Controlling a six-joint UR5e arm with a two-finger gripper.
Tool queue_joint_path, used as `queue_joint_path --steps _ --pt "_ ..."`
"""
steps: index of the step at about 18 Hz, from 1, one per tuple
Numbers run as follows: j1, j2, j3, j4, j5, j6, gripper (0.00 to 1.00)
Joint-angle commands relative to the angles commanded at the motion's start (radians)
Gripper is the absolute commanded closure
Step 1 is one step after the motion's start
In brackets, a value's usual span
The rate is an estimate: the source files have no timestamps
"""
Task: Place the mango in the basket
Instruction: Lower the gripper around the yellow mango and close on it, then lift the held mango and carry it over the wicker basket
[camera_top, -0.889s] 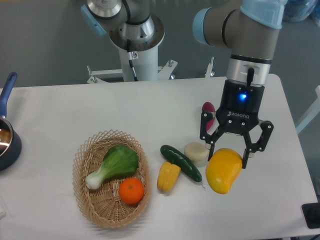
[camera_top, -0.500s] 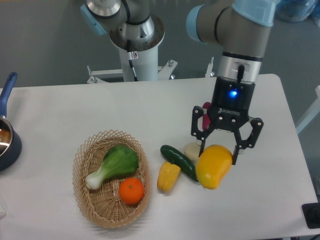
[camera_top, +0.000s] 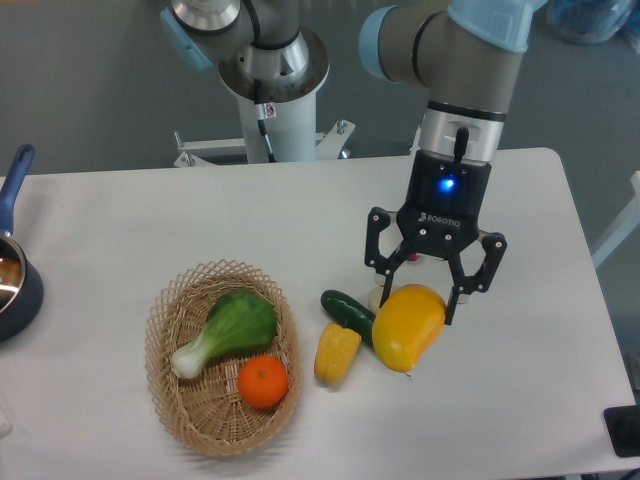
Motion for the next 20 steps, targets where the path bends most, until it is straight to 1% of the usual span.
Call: queue_joint_path --steps 2,5,8,10,11,12,14,16,18,20 --pt "-0.012 0.0 0.0 0.0 0.012 0.0 0.67" --pt "-0.069 -0.006 -0.003 -0.006 0.099 -0.002 0.67" --pt "-0.13 -0.008 -0.037 -0.008 0.195 -0.002 0.67" --pt "-0.179 -0.006 -0.086 -0.009 0.248 -0.014 0.67" --pt "-0.21 -0.008 -0.1 -0.009 0.267 -0.037 0.67" --pt "-0.227 -0.006 -0.109 -0.011 0.278 -0.095 0.67" --pt "-0.244 -0.008 -0.139 -0.011 0.288 -0.179 0.67" --pt "-0.273 -0.018 -0.161 -0.011 0.322 -0.192 0.67" --pt "-0.314 -0.041 -0.16 -0.011 0.37 -0.198 0.67" --pt "-0.336 -0.069 -0.156 -0.009 0.374 -0.262 0.67"
